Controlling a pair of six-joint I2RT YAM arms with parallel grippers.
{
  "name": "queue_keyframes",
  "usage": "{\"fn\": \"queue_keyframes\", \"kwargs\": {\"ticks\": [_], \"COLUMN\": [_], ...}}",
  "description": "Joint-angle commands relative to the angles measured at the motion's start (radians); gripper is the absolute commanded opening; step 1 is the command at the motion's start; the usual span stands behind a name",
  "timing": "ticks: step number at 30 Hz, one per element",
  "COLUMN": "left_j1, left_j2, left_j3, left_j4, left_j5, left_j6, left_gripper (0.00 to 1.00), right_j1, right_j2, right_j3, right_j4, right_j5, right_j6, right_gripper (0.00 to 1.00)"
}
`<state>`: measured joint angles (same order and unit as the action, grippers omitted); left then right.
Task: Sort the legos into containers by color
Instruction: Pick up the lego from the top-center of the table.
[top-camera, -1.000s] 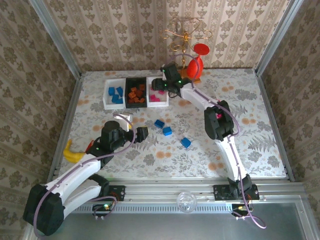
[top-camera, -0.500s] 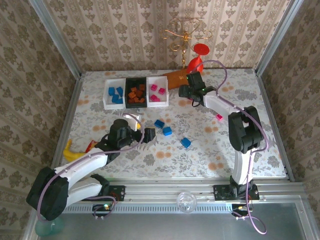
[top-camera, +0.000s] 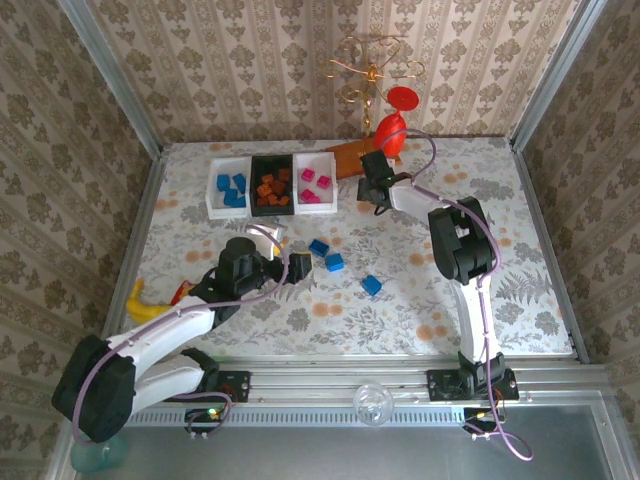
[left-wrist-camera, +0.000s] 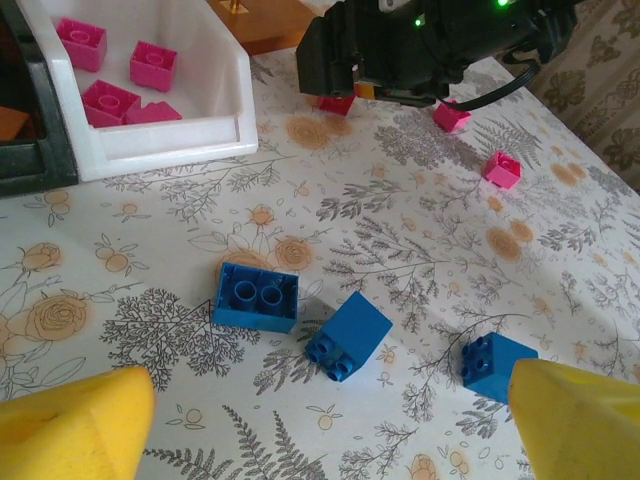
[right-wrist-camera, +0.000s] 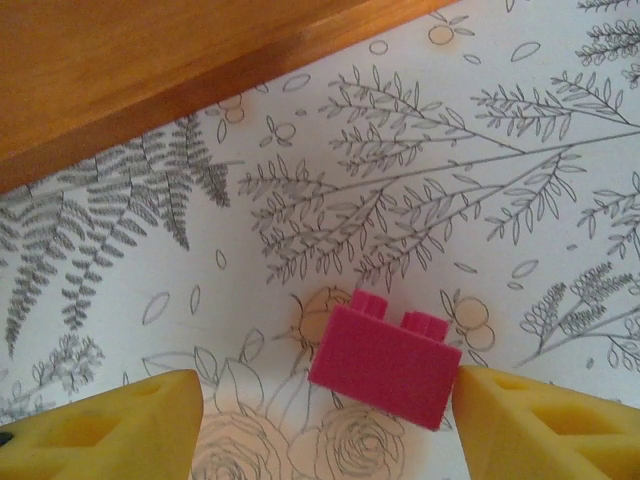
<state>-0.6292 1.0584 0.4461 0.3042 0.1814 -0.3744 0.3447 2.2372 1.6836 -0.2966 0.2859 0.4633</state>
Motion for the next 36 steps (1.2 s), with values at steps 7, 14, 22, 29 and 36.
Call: {"fn": "queue_keyframes", "kwargs": {"ticks": [7, 14, 22, 29, 36], "left_j1": [-0.007, -0.004, 0.008, 0.027, 0.099], "left_j2": [-0.023, -0.023, -0.034, -0.072, -0.16], "left_j3": [0.007, 0.003, 0.001, -0.015, -0.066], "left_j4": [0.015, 0.02, 0.015, -0.006, -0.029], "left_j5": [-0.017, -0.017, -0.008, -0.015, -0.055], "left_j6": [-0.002, 0.001, 0.002, 0.004, -0.038], "left_gripper": [0.93, 0.93, 0.93, 0.93, 0.93], "right_j1": [-0.026, -0.045, -0.047, -0.009, 0.11], "right_j2": [0.069, 0.133, 0.118, -0.047, -0.266], "right_j3": [0.105, 0.209, 0.178, -0.017, -0.198], "right_j4": [-0.099, -0.186, -0.145, 0.027, 0.215], "right_j5": [0.024, -0.013, -0.044, -0.095, -0.144], "right_j6": [0.055, 0.066, 0.048, -0.008, -0.086], "right_gripper": [0.62, 0.57, 0.38, 0.31, 0.31]}}
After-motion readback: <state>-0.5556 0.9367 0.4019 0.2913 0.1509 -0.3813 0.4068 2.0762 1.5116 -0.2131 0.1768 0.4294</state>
